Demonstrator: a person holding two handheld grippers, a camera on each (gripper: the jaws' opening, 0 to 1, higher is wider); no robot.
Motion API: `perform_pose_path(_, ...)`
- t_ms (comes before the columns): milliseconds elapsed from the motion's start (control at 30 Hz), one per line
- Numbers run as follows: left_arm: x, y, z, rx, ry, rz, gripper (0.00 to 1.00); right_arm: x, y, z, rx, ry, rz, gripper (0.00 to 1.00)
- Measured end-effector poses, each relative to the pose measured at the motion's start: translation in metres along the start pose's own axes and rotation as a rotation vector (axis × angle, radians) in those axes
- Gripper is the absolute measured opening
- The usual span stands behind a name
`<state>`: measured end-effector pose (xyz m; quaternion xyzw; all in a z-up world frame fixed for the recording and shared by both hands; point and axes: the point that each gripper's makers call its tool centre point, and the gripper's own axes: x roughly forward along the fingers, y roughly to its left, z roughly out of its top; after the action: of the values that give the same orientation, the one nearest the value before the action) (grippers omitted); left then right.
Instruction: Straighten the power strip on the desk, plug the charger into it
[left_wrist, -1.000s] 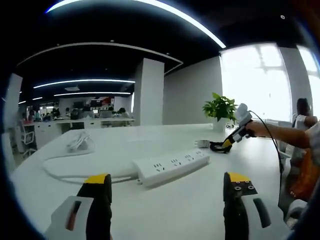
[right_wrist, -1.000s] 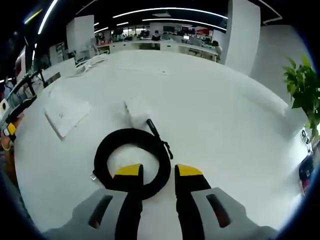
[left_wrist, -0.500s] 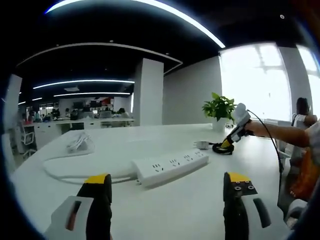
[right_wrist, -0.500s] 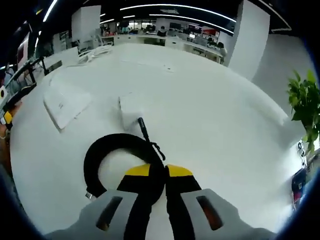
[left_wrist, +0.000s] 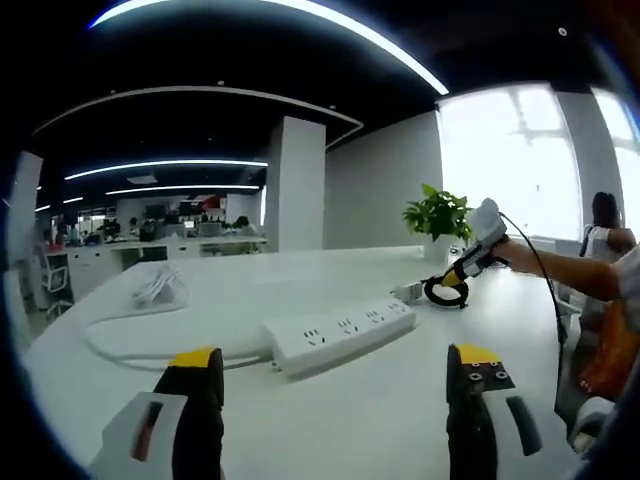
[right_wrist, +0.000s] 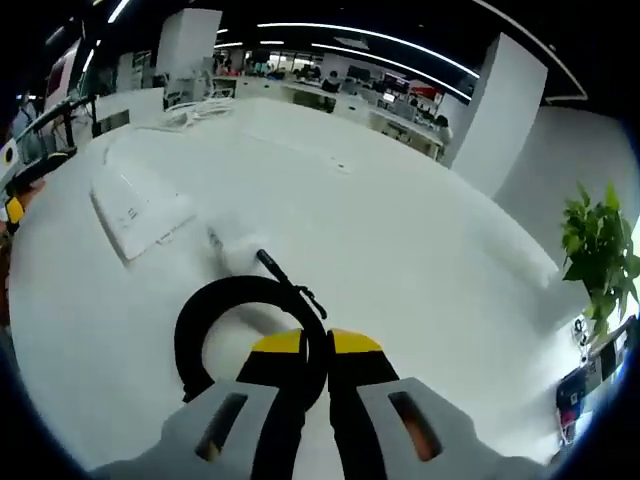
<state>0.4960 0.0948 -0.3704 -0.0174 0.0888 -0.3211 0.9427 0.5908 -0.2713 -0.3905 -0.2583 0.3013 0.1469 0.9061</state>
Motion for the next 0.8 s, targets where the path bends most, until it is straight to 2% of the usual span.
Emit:
perform_pose_path(67,0.0,-0.001,0.0,0.001,0.0,-0.002,0.94,-0.004,-0.003,0.01,-0.071,-0.014,-0.058,0.05)
perform_pose_path(300,0.0,-0.001,-0.003,-0.001,0.007,0.001,0.94,-0.017,0.006,0.04,-0.236,-0.061,-0.163,0.05)
perform_pose_path(600,-0.001,-0.003,-0.003,0.008,0.01,0.0,0.94,-0.022,0.019,0.057,-0.24,-0.113,-0.149,0.05)
perform_pose_path(800,0.003,-0.007,-0.001,0.03,0.015,-0.007,0.94,-0.034,0.021,0.071,-0.276,-0.163,-0.194,0.05)
